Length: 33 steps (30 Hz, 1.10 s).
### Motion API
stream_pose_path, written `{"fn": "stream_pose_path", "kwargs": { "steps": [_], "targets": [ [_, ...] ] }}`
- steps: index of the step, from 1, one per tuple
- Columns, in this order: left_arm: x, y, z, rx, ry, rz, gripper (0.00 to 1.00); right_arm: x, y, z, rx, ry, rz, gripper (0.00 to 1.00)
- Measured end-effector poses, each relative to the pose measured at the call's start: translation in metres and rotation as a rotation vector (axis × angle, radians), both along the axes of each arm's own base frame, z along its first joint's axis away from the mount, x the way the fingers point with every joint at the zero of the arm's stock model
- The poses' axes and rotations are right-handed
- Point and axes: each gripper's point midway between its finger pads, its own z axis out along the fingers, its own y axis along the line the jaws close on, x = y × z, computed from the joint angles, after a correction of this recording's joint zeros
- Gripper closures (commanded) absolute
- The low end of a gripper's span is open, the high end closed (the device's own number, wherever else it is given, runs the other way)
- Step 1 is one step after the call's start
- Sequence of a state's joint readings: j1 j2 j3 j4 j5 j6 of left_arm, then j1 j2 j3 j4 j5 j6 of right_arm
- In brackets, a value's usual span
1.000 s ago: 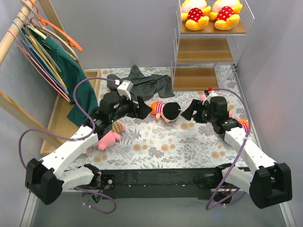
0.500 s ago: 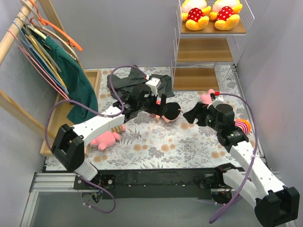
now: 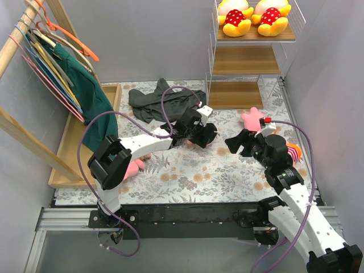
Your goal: Place and organize the stuffed toys onto the shelf
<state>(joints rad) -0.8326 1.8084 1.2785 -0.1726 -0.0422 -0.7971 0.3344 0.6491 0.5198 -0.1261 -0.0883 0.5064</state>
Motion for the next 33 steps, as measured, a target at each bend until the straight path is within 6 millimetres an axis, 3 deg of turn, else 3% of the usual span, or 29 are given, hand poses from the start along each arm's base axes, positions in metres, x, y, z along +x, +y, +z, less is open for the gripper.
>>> {"fn": "stream_pose_path", "kwargs": {
  "steps": [4,7,9,10,15,18,24,29,33],
  "targets": [
    [0.006,-0.010,-0.013,0.018,-0.012,-0.023,0.28,0.000,-0.003,0.004,-0.007,-0.023,-0.011,0.16],
    [0.012,-0.017,-0.021,0.026,-0.021,-0.033,0.70,0.000,-0.004,0.006,-0.007,-0.032,-0.014,0.16],
    [0.015,-0.019,-0.025,0.033,-0.023,-0.036,0.92,-0.001,-0.005,0.005,-0.009,-0.035,-0.017,0.16],
    [0.016,-0.021,-0.026,0.034,-0.023,-0.037,0.96,-0.001,-0.005,0.004,-0.010,-0.034,-0.018,0.16],
    [0.015,-0.024,-0.018,0.015,0.013,-0.015,1.00,-0.003,0.001,0.004,-0.021,-0.071,0.039,0.15],
    [0.008,-0.032,0.001,-0.050,0.102,-0.018,1.00,-0.008,0.013,0.009,-0.011,-0.124,0.125,0.14],
    [-0.004,-0.043,0.081,-0.254,0.265,-0.006,1.00,-0.021,0.027,0.024,0.036,-0.286,0.240,0.13],
    [-0.008,-0.017,0.141,-0.440,0.386,0.027,1.00,-0.035,0.034,0.031,0.084,-0.394,0.300,0.14],
    [-0.012,0.000,0.162,-0.571,0.483,0.038,1.00,-0.039,0.037,0.035,0.140,-0.467,0.309,0.16]
  ]
}}
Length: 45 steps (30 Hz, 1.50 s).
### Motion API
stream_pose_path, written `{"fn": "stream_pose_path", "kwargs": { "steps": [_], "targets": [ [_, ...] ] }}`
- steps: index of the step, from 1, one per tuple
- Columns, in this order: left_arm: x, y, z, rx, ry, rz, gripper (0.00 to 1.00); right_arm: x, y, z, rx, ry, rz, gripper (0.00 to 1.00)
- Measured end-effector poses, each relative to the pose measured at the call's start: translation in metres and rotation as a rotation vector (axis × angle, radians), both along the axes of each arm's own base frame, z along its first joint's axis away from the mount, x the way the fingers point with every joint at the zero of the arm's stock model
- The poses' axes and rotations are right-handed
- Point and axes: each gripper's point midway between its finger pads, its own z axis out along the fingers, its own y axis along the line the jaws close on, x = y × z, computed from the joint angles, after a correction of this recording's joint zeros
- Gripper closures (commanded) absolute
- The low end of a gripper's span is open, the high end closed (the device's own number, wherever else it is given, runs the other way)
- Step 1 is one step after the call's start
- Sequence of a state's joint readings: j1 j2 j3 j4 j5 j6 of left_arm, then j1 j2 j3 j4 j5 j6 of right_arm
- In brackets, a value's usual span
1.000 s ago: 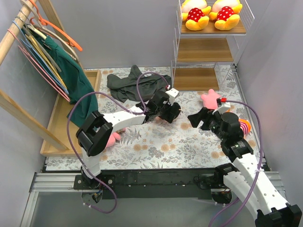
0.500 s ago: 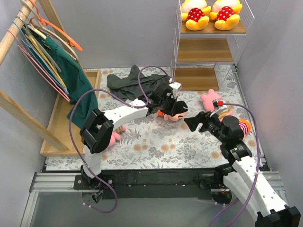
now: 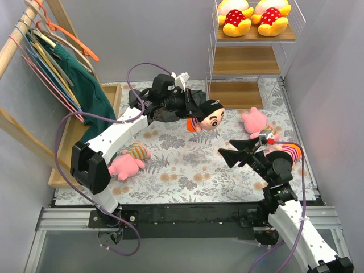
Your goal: Place and organize the stuffed toys onto the shelf
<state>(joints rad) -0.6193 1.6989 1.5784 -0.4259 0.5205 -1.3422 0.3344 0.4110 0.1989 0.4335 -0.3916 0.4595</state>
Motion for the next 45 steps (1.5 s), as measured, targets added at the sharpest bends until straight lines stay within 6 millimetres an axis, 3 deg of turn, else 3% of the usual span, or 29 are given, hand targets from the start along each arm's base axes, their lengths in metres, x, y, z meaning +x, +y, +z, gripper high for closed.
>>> {"fn": "stream_pose_path", "kwargs": {
  "steps": [5,11,23,27,35,37,40,41,43,44,45],
  "targets": [
    [-0.023,-0.008,0.015,-0.116,0.107,-0.066,1.00,0.004,0.005,-0.005,0.040,-0.006,0.021,0.23],
    [-0.051,-0.018,0.029,-0.268,0.246,-0.140,1.00,0.010,0.015,0.009,0.091,-0.062,0.069,0.20],
    [-0.064,-0.019,0.082,-0.481,0.266,-0.195,1.00,0.009,0.019,0.040,0.186,-0.180,0.110,0.17],
    [-0.064,-0.019,0.086,-0.509,0.245,-0.203,1.00,0.010,0.022,0.041,0.196,-0.186,0.118,0.17],
    [-0.065,-0.018,0.076,-0.537,0.216,-0.210,1.00,0.027,0.025,0.035,0.205,-0.137,0.085,0.19],
    [-0.065,-0.018,0.077,-0.547,0.199,-0.215,1.00,0.030,0.025,0.036,0.208,-0.131,0.077,0.25],
    [-0.066,-0.018,0.082,-0.565,0.168,-0.226,1.00,0.034,0.028,0.038,0.211,-0.130,0.074,0.54],
    [-0.066,-0.018,0.083,-0.570,0.160,-0.229,1.00,0.035,0.029,0.038,0.215,-0.123,0.077,0.71],
    [-0.066,-0.018,0.086,-0.577,0.147,-0.234,1.00,0.037,0.031,0.036,0.218,-0.110,0.082,0.86],
    [-0.067,-0.018,0.086,-0.578,0.144,-0.237,1.00,0.037,0.032,0.035,0.222,-0.100,0.084,0.98],
    [-0.067,-0.018,0.086,-0.578,0.144,-0.238,0.99,0.038,0.032,0.035,0.226,-0.095,0.087,0.99]
  ]
}}
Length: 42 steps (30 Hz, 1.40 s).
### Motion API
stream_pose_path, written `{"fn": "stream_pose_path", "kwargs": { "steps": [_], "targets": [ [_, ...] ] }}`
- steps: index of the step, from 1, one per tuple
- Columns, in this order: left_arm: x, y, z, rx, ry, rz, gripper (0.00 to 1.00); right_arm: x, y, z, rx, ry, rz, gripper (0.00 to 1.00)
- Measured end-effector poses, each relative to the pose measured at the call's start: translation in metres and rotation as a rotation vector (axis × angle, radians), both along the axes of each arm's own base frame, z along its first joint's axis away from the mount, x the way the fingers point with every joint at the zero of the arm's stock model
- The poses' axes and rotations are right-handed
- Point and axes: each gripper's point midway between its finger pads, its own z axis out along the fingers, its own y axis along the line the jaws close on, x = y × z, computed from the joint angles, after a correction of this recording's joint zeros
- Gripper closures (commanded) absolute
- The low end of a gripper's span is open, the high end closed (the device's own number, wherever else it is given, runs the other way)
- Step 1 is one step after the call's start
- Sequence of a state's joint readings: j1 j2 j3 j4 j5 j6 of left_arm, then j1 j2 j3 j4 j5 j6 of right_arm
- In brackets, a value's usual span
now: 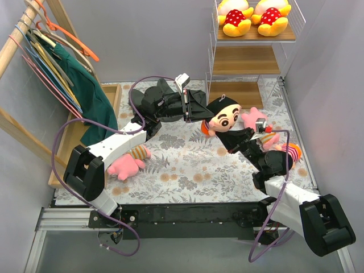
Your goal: Place and organize the stuffed toys onto the shelf
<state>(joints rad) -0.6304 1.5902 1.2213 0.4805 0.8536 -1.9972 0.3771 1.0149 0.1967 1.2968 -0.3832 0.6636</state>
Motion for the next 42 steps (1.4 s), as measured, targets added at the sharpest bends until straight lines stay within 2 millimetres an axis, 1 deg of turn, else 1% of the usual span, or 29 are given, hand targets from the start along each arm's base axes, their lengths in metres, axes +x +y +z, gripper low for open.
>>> {"fn": "stream_pose_path", "kwargs": {
  "steps": [3,4,6,7,10,12,13,16,18,23,29,34,37,42],
  "targets": [
    [0.000,-0.001,-0.001,-0.004,-0.006,-0.005,0.83,-0.001,0.001,0.001,0.011,0.004,0.007,0.99],
    [0.001,-0.001,-0.001,-0.007,-0.010,-0.005,0.65,-0.001,0.001,0.001,0.012,0.005,0.006,0.99],
    [0.000,-0.001,0.000,-0.010,-0.019,-0.006,0.47,-0.002,0.000,0.003,0.014,0.001,0.002,0.99],
    [0.000,-0.001,0.001,-0.015,-0.018,-0.008,0.34,-0.003,-0.001,0.003,0.015,0.000,-0.004,0.99],
    [0.000,0.000,0.003,-0.023,-0.024,-0.007,0.22,-0.009,-0.005,0.009,0.018,-0.024,-0.015,0.99],
    [0.001,0.000,0.003,-0.020,-0.017,-0.003,0.18,-0.012,-0.009,0.014,0.014,-0.039,-0.032,0.99],
    [0.002,0.000,0.002,-0.016,-0.009,0.001,0.16,-0.012,-0.011,0.013,0.000,-0.032,-0.044,0.99],
    [0.011,-0.001,-0.003,0.020,0.033,0.033,0.11,-0.007,-0.012,0.009,-0.057,0.028,-0.068,0.99],
    [0.018,0.000,-0.007,0.043,0.038,0.061,0.02,-0.002,-0.014,0.007,-0.099,0.080,-0.090,0.99],
    [0.035,0.003,-0.025,0.103,0.019,0.124,0.02,0.009,-0.022,-0.005,-0.190,0.228,-0.159,0.99],
    [0.055,0.002,-0.050,0.196,-0.058,0.172,0.02,0.011,-0.033,-0.031,-0.276,0.383,-0.213,0.99],
    [0.067,0.006,-0.064,0.264,-0.172,0.233,0.02,0.013,-0.041,-0.033,-0.319,0.451,-0.263,0.99],
    [0.075,0.010,-0.066,0.297,-0.250,0.276,0.02,0.015,-0.045,-0.035,-0.332,0.479,-0.284,0.99],
    [0.077,0.017,-0.056,0.314,-0.377,0.312,0.02,0.017,-0.047,-0.042,-0.356,0.524,-0.298,0.99]
  ]
}}
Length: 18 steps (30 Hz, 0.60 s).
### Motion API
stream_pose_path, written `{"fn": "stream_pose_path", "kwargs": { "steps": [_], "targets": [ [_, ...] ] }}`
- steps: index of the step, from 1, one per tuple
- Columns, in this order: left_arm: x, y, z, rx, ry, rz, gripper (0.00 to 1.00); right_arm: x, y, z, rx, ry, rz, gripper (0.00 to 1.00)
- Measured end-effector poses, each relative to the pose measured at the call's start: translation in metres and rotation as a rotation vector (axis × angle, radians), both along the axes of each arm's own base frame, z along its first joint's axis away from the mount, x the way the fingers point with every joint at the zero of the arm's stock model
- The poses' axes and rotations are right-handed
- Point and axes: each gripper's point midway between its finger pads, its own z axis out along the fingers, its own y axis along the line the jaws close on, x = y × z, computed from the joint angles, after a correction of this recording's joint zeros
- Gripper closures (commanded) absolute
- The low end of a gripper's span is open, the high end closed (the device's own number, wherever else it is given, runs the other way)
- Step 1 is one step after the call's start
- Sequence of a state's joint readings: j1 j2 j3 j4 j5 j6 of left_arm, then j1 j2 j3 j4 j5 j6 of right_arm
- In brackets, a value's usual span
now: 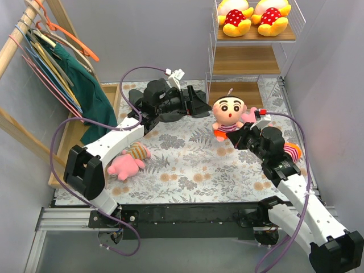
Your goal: Place and organize the stuffed toys onto the shelf
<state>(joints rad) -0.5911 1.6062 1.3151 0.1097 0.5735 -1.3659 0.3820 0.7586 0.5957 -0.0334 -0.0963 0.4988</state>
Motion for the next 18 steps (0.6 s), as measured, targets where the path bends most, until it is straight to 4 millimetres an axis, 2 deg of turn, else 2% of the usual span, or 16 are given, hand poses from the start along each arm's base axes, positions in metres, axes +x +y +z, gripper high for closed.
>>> {"fn": "stream_pose_path", "kwargs": {
  "steps": [10,18],
  "targets": [
    [-0.007,0.000,0.008,0.001,-0.044,-0.043,0.02,0.001,-0.003,-0.005,-0.018,0.028,-0.014,0.99],
    [-0.016,-0.005,0.002,-0.004,-0.029,-0.114,0.02,0.002,0.010,0.016,0.016,-0.020,0.050,0.99]
  ]
}}
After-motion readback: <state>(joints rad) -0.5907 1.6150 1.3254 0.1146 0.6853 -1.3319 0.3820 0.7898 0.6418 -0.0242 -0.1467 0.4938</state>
